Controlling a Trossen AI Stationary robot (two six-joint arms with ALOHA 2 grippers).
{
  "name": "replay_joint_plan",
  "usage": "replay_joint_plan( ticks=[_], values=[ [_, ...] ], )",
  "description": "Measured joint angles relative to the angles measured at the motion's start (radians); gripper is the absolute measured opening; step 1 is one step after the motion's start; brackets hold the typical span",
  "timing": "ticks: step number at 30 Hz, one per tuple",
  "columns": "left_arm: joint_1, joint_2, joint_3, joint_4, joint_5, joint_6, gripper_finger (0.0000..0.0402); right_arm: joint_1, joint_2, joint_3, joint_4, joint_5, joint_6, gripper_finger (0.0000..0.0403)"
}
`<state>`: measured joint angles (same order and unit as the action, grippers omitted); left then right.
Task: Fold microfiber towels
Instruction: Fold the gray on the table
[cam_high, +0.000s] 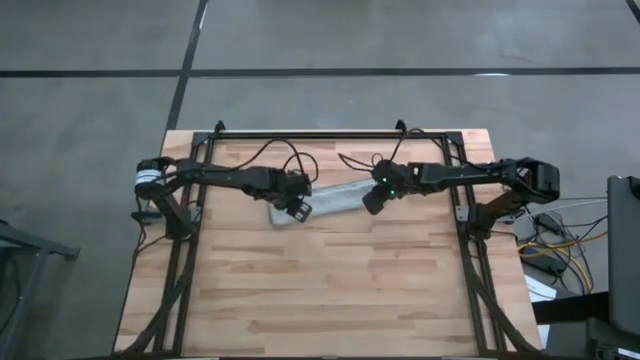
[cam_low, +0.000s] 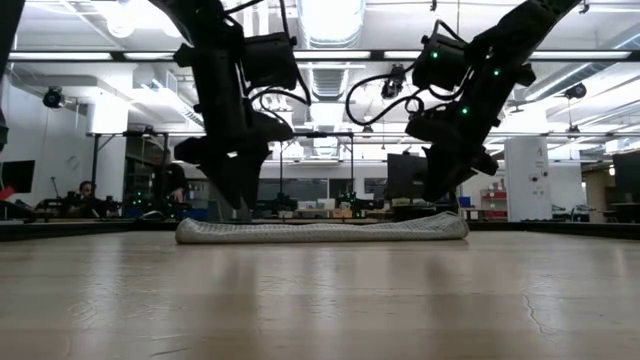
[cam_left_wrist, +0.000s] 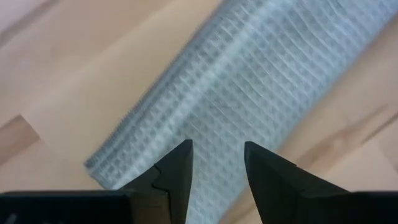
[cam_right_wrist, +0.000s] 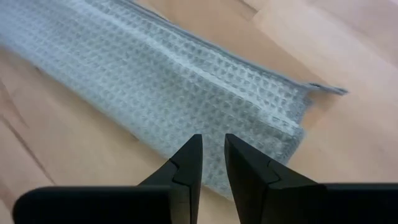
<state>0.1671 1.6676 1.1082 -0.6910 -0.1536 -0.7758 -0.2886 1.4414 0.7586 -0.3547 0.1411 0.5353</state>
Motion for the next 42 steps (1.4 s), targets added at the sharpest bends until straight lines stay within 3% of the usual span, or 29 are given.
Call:
replay_joint_plan(
  ticks=[12,20,26,32,42],
  values=[
    [0.061,0.0,0.002,-0.001,-0.003,-0.015,0.0149,-0.046,0.01,-0.011,0.06,-0.045,-0.045,0.0068],
    [0.076,0.0,0.002,-0.002,-0.002,-0.018,0.0149,-0.056,0.193,-0.01,0.115,-0.062,-0.061,0.0068],
    [0.075,0.0,0.002,-0.002,-0.002,-0.018,0.0149,-0.057,0.255,-0.004,0.152,-0.082,-0.06,0.0068],
    [0.075,0.0,0.002,-0.008,-0.002,-0.014,0.0149,-0.056,0.2,-0.009,0.136,-0.114,-0.056,0.0068],
    [0.075,0.0,0.002,-0.056,-0.002,-0.01,0.0149,-0.033,0.092,-0.017,-0.047,-0.127,-0.017,0.0068]
  ],
)
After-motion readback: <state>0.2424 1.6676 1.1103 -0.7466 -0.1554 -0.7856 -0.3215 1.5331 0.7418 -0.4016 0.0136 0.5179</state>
